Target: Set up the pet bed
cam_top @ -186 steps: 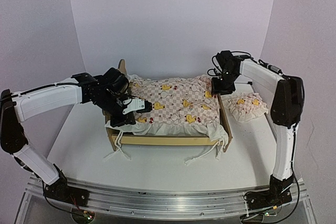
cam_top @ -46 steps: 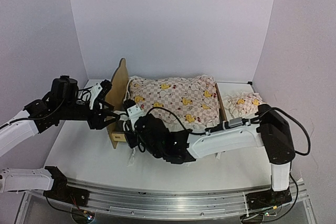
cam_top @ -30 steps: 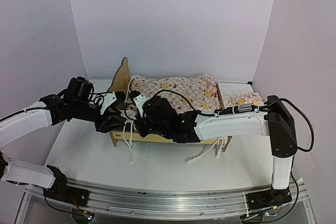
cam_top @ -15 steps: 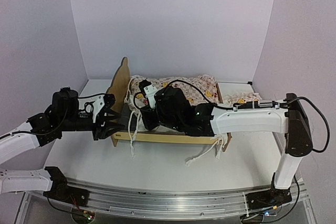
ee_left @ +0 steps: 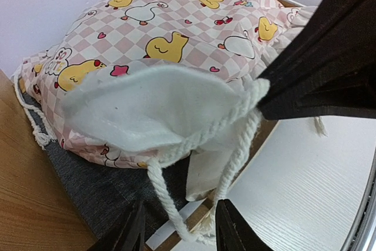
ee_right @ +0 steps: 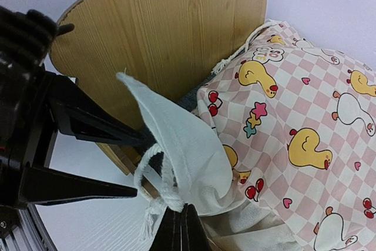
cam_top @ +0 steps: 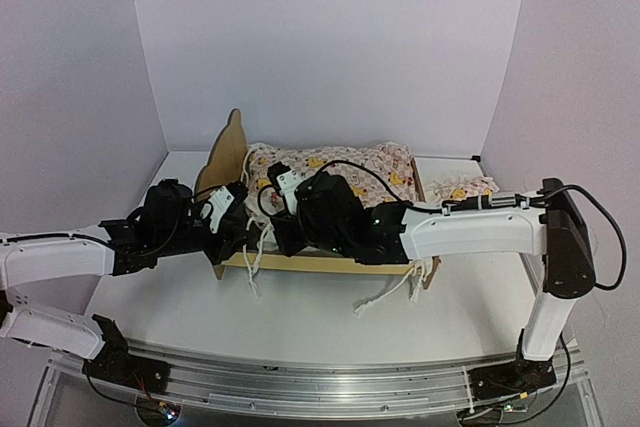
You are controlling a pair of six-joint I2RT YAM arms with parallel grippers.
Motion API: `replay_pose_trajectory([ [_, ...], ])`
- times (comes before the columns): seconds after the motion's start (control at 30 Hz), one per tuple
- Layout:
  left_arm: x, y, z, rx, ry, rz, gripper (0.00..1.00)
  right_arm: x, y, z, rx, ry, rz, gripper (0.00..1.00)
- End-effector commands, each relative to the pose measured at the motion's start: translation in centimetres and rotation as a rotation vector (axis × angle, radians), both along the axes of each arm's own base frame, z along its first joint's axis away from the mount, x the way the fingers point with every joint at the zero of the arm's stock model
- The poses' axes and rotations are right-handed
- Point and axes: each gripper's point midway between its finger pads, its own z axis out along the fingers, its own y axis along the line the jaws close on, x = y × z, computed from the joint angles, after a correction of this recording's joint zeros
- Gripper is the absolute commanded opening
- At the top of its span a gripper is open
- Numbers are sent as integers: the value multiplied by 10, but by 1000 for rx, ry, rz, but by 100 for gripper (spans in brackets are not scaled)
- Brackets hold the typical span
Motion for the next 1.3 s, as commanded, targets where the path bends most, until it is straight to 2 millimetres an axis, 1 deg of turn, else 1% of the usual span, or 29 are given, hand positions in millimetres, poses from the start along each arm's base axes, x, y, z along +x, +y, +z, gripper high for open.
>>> replay_pose_trajectory([
  [0.0, 14, 4, -13, -4, 27, 90, 38, -1, -2, 27, 70, -12, 13, 0],
  [0.07, 15, 2, -17, -2, 30, 88, 35, -2, -2, 26, 71, -10, 17, 0],
  [0.13, 15, 1, -22, 7, 46, 82, 35, -2, -2, 26, 74, -7, 18, 0],
  [0.2, 13, 2, -32, 24, 87, 88, 33, -2, -2, 26, 78, -5, 20, 0],
  [0.27, 10, 3, -41, 36, 123, 94, 27, -3, -2, 25, 80, -2, 23, 0],
  [0.33, 7, 4, -45, 38, 146, 88, 19, -3, -2, 25, 83, -1, 21, 0],
  [0.4, 4, 3, -44, 43, 156, 77, 10, -3, -2, 25, 83, -1, 22, 0],
  [0.5, 5, -1, -22, 62, 85, 25, 6, 0, -6, 25, 82, 0, 17, 0],
  [0.63, 12, -13, 46, 80, -209, -102, 3, 2, -13, 21, 79, 10, 5, 0],
  [0.67, 11, -16, 60, 92, -273, -139, 3, 2, -14, 21, 77, 11, 4, 0],
  [0.7, 9, -18, 67, 110, -319, -174, 3, 1, -15, 20, 77, 13, 4, 0],
  [0.77, 8, -21, 77, 148, -385, -221, 3, 1, -16, 17, 73, 18, 4, 0],
  [0.87, 8, -21, 81, 209, -459, -264, 3, 0, -16, 15, 73, 25, 4, 0],
  [1.0, 9, -25, 99, 217, -570, -290, 3, -2, -13, 13, 78, 38, 19, 0],
  [1.17, 9, -33, 115, 208, -593, -323, 3, -3, -12, 12, 77, 43, 27, 0],
  [1.27, 9, -35, 116, 199, -583, -328, 2, -6, -17, 16, 82, 46, 34, 0],
])
